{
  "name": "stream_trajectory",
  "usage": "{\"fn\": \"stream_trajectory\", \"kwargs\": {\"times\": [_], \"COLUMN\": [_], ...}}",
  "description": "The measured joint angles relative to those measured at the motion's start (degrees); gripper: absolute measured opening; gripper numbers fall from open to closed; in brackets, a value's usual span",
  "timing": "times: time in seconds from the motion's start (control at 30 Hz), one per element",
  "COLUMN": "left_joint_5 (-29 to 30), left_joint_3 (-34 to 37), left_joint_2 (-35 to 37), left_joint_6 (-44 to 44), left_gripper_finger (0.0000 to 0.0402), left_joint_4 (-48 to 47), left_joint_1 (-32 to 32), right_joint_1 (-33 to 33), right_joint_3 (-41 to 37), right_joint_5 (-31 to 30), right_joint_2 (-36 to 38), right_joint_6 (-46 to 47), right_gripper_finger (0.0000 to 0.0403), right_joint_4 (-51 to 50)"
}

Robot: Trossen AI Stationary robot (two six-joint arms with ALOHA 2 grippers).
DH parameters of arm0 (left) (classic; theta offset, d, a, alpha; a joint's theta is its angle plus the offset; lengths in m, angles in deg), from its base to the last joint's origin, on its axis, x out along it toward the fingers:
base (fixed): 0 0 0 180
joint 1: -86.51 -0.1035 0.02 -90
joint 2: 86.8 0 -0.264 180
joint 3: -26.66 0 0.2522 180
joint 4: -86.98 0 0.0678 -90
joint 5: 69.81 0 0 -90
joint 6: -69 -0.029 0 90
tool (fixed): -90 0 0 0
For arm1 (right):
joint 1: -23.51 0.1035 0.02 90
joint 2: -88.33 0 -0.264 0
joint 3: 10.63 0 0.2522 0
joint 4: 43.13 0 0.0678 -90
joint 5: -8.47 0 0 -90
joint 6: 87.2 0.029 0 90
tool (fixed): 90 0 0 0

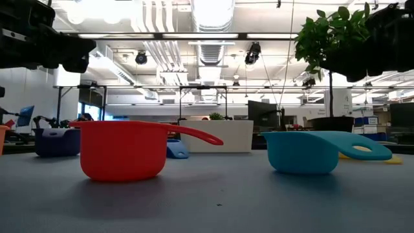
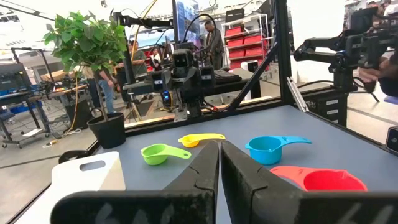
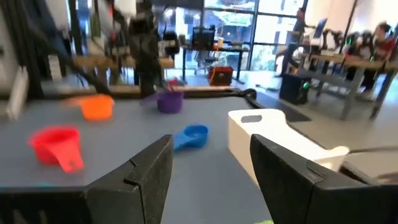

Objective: Nest measuring cups in basket
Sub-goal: Stack the orange measuring cup on top of the purple measuring cup

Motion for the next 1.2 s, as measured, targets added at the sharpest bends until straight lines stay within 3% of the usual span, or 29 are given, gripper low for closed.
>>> {"fn": "stream_trajectory", "kwargs": {"times": [0.17,0.47,0.87,1.2], "left_joint_5": [0.00,-0.01,-0.08,-0.03], "left_joint_3": [0.00,0.00,0.00,0.00], "left_joint_2": [0.00,-0.02,-0.10,-0.04], "left_joint_6": [0.00,0.00,10.73,10.52], "left_gripper_finger": [0.0000,0.0000,0.0000,0.0000], "left_joint_4": [0.00,1.70,30.81,33.26], "left_joint_1": [0.00,-0.01,0.00,-0.01], "right_joint_1": [-0.01,-0.02,-0.02,-0.02], "right_joint_3": [0.00,0.00,3.66,5.90], "right_joint_5": [-0.01,-0.04,-0.02,-0.02], "right_joint_2": [0.02,0.00,-0.33,-0.85], "right_joint_6": [8.15,9.76,6.56,1.83], "right_gripper_finger": [0.0203,0.0203,0.0203,0.0203], "right_joint_4": [8.98,17.63,22.68,22.05]}}
